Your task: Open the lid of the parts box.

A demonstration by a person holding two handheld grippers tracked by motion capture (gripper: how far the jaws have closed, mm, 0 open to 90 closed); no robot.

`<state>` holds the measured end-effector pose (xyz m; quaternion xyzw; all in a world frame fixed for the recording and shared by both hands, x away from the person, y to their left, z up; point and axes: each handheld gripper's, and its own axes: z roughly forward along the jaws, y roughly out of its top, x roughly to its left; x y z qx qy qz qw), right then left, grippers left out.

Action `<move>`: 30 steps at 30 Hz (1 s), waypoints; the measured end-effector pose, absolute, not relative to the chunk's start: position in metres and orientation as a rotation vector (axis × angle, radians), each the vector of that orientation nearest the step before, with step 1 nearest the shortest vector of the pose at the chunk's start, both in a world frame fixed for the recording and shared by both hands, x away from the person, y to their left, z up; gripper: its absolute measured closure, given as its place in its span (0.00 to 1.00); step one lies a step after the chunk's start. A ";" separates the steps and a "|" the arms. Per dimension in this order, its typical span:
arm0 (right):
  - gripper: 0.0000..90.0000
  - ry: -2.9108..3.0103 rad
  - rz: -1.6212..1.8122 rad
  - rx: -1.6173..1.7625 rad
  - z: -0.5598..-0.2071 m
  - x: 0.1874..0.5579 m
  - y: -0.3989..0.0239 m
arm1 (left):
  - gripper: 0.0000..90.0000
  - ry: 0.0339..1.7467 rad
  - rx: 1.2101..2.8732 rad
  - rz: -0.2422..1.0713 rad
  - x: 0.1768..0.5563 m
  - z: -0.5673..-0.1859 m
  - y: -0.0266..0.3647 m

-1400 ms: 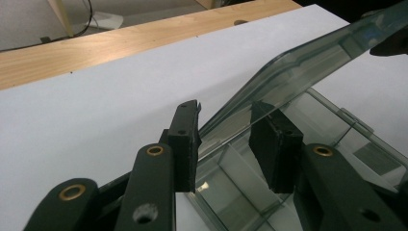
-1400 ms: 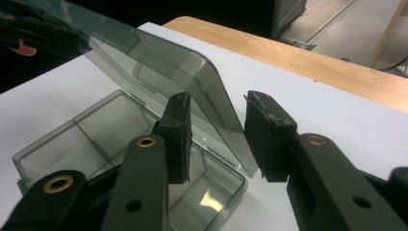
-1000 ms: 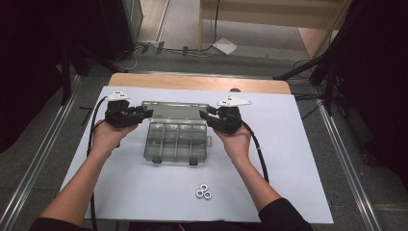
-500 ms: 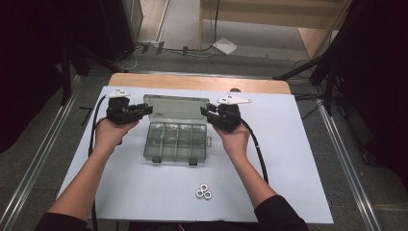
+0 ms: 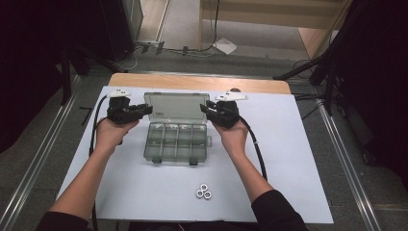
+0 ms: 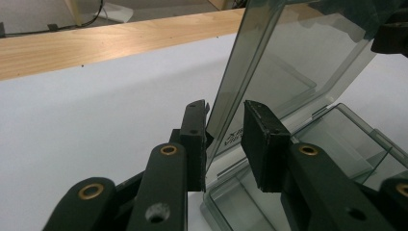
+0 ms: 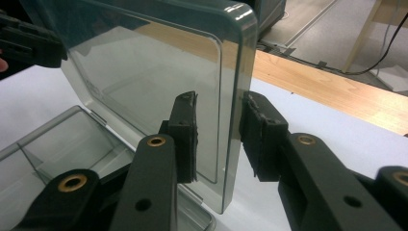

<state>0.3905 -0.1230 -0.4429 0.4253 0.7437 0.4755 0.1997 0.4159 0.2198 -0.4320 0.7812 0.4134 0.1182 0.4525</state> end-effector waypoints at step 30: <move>0.73 2.048 1.354 1.254 -0.465 0.408 -0.119 | 0.79 1.076 1.901 0.276 0.431 -0.454 0.215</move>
